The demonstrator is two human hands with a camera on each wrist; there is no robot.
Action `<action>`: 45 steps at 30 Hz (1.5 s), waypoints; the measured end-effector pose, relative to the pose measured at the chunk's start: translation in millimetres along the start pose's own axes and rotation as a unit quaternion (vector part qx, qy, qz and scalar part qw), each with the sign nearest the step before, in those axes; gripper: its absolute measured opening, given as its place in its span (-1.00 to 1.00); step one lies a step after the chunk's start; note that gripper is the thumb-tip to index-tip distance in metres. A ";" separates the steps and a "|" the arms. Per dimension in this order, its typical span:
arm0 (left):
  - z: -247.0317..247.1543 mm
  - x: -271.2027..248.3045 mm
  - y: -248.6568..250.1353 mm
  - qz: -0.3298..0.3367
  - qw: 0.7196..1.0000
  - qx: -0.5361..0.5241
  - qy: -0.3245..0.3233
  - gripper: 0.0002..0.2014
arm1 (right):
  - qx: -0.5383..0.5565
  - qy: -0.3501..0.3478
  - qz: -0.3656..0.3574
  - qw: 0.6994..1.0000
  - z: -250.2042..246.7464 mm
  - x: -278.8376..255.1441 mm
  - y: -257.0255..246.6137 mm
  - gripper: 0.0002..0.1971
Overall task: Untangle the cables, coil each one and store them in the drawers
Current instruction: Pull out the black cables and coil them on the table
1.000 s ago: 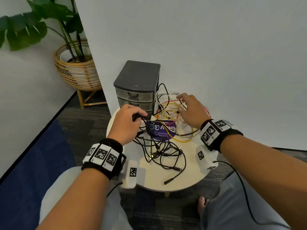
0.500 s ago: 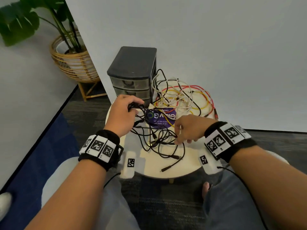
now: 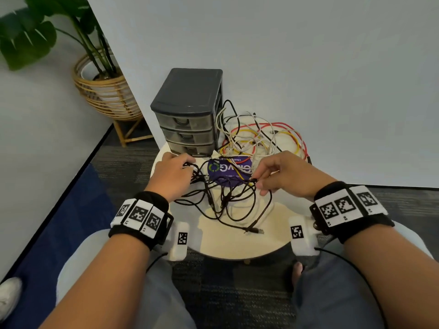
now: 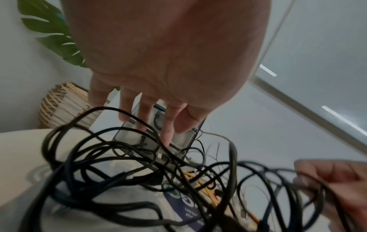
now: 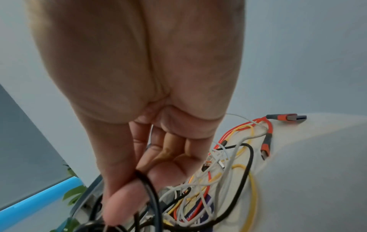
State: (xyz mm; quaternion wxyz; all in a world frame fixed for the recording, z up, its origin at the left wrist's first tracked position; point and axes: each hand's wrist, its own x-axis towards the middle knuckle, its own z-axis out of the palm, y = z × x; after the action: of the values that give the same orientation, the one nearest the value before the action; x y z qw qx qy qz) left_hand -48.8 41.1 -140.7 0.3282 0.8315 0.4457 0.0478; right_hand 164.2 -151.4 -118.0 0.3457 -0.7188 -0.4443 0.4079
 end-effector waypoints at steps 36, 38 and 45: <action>33.2 -19.2 55.6 0.207 0.948 -0.243 -0.002 -0.91 | 0.034 0.055 -0.098 0.993 3.3 11.7 -4.8 -0.84; 33.0 -18.9 55.5 0.208 0.947 -0.246 -0.005 -0.91 | 0.012 0.061 -0.100 0.993 4.2 12.6 -2.4 -0.91; 29.5 -16.3 53.2 0.262 0.938 -0.228 -0.008 -0.78 | -0.006 0.200 -0.185 0.962 13.6 9.9 -11.3 -0.87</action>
State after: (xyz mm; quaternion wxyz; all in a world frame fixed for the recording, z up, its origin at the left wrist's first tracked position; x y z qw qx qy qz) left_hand -9.7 -6.9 -128.9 0.4885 0.8220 0.1863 0.2257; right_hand 150.7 -136.3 -116.9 0.4928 -0.6931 -0.4935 0.1821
